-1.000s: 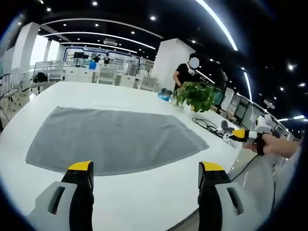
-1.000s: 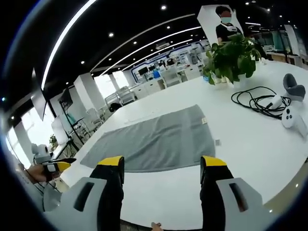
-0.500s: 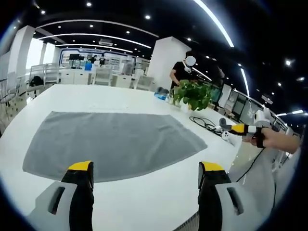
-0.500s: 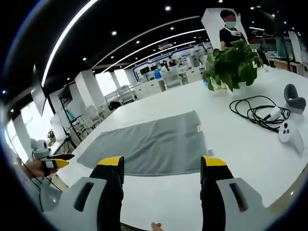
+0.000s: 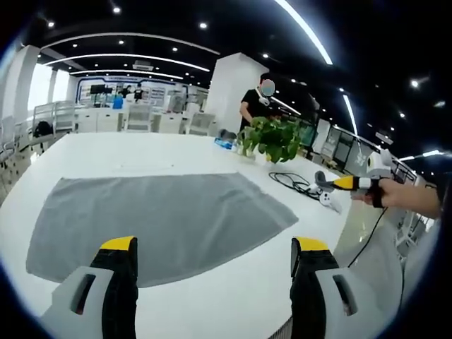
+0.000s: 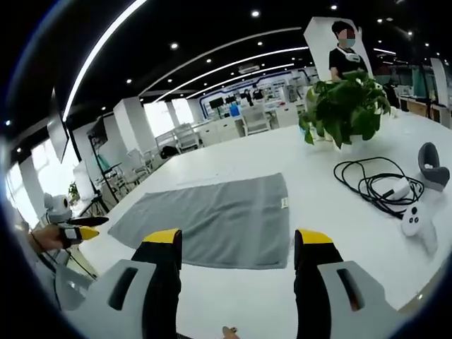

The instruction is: Fold the towel on the table until its edges align and the towel forms a compact rectangular stack.

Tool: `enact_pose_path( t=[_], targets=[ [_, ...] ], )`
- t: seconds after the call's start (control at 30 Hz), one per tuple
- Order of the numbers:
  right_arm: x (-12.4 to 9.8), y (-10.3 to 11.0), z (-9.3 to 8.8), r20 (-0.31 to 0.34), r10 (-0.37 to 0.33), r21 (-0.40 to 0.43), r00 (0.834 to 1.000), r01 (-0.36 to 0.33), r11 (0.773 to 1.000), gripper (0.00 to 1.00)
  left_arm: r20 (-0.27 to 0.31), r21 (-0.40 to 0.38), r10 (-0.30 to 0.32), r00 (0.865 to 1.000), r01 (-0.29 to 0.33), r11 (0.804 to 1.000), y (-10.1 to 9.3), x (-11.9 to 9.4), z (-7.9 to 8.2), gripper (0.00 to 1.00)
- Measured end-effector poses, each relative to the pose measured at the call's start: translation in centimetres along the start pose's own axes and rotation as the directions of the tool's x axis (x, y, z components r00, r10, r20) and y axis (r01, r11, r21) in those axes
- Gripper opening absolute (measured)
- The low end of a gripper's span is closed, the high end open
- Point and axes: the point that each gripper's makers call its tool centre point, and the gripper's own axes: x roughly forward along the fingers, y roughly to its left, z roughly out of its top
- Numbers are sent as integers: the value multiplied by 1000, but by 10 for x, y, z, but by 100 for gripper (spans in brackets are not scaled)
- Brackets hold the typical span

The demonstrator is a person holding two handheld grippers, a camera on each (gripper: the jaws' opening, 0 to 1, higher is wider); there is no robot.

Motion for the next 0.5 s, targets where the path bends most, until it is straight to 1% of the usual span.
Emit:
enact_pose_path(
  t=[0.13, 0.2, 0.5],
  targets=[
    [2, -10, 7, 4, 1, -11, 1000, -1, 1000, 65, 8, 33, -26, 1000, 26, 999, -10, 8, 11, 92],
    [4, -16, 12, 7, 1, -23, 1000, -1, 1000, 65, 4, 46, -40, 999, 40, 998, -15, 12, 14, 92],
    [8, -27, 26, 11, 7, -52, 1000, -6, 999, 65, -18, 90, -106, 994, 108, 990, -41, 31, 15, 92]
  ],
)
